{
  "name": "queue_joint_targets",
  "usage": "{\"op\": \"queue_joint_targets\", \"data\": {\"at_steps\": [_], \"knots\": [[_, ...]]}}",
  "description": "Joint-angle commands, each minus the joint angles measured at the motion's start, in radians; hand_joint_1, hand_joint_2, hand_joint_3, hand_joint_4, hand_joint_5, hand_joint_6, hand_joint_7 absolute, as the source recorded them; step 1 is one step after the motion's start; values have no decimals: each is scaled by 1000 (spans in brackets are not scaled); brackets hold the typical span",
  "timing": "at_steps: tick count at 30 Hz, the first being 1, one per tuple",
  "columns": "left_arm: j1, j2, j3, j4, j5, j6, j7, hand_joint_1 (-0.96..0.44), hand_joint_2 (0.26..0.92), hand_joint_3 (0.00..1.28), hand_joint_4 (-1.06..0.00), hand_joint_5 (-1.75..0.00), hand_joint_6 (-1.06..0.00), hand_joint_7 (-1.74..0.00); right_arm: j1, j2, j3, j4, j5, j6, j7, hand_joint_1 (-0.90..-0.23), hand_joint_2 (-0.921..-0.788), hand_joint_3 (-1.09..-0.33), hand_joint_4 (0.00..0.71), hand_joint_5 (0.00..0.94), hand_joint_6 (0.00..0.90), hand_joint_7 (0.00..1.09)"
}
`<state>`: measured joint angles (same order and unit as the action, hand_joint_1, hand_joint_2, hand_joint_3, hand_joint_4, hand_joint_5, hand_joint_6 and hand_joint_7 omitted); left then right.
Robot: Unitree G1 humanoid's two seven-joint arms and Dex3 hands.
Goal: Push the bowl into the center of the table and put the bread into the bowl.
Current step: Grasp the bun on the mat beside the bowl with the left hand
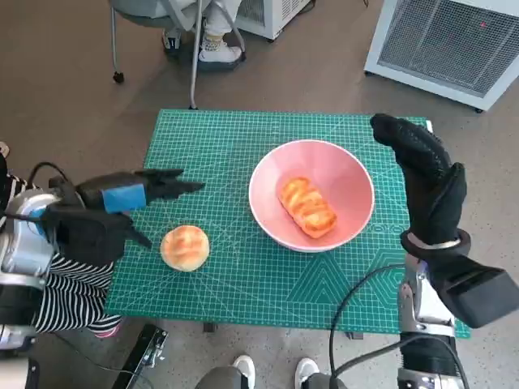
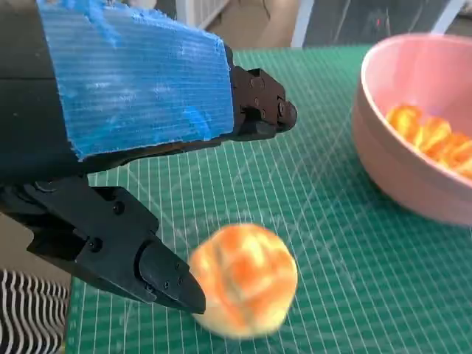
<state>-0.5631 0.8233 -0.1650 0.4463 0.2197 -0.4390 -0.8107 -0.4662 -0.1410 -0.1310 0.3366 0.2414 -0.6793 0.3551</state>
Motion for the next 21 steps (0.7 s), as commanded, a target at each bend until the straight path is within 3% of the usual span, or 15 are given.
{"op": "queue_joint_targets", "data": {"at_steps": [1,11,21], "knots": [[14,0,-6,5,-1,2,-11,-214,753,2,-21,-7,-216,-34,1,-2,0,22,15,11,16,-720,-921,-727,156,1,73,430],[10,-51,-63,62,60,32,16,-184,749,4,-36,-9,-220,-34,1,-8,-4,29,23,5,35,-720,-921,-727,157,1,74,427],[-20,-125,-127,237,152,-69,137,-141,750,4,-83,-22,-238,-39,12,-16,-5,23,27,3,41,-720,-921,-728,156,0,75,425]]}}
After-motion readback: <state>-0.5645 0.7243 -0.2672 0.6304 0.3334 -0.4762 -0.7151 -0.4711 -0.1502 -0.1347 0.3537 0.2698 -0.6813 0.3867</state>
